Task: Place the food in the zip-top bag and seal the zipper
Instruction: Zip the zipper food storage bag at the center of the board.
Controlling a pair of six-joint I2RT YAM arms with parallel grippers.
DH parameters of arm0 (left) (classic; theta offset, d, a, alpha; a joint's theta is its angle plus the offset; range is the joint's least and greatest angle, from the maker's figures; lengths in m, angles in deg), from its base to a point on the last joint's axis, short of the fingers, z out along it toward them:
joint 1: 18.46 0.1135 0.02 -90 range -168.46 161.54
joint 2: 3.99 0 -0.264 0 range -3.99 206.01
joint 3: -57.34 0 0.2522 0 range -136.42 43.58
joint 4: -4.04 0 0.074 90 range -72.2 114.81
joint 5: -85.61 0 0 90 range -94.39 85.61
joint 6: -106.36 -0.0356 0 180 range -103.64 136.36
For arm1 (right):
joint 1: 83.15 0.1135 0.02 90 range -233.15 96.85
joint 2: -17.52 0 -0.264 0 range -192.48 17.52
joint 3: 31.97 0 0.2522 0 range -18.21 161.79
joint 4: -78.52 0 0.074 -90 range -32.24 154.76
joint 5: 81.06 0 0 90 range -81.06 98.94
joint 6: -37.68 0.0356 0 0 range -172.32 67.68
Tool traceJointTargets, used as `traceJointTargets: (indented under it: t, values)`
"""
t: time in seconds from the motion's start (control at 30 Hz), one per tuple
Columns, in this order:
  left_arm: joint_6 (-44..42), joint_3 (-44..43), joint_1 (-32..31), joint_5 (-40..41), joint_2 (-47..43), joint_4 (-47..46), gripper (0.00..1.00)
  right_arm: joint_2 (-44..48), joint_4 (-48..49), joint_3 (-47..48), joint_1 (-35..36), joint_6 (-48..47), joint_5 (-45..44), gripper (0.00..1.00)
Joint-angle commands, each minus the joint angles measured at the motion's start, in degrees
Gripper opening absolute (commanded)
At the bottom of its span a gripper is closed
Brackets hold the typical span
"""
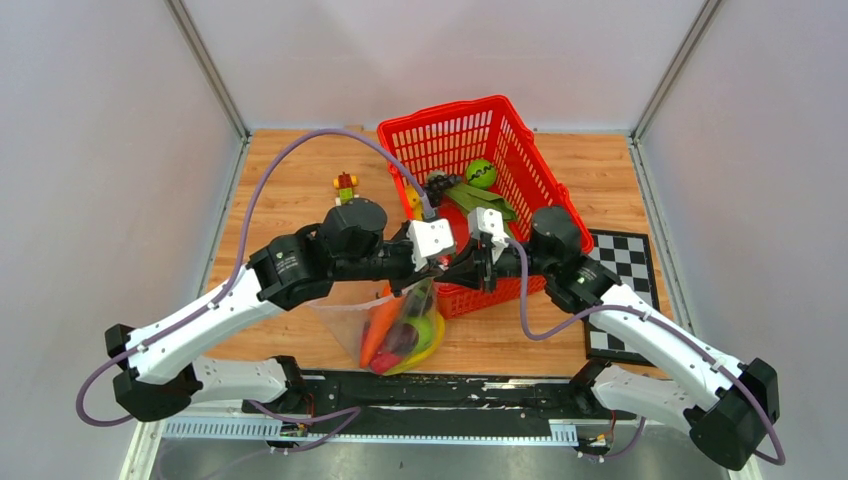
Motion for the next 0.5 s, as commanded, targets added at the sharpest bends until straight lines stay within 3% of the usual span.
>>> traceJointTargets:
  t: [0.0, 0.47]
  values:
    - [0.4, 1.2, -0.1, 1.5, -3.2, -1.6, 0.07, 2.1, 3.3, 0.2, -0.1, 1.3, -1.4, 0.00]
    - [2.8, 6.5, -0.1, 8.1, -11.9, 2.3, 0.07, 4.6, 6.6, -2.8, 0.0, 4.1, -4.5, 0.00]
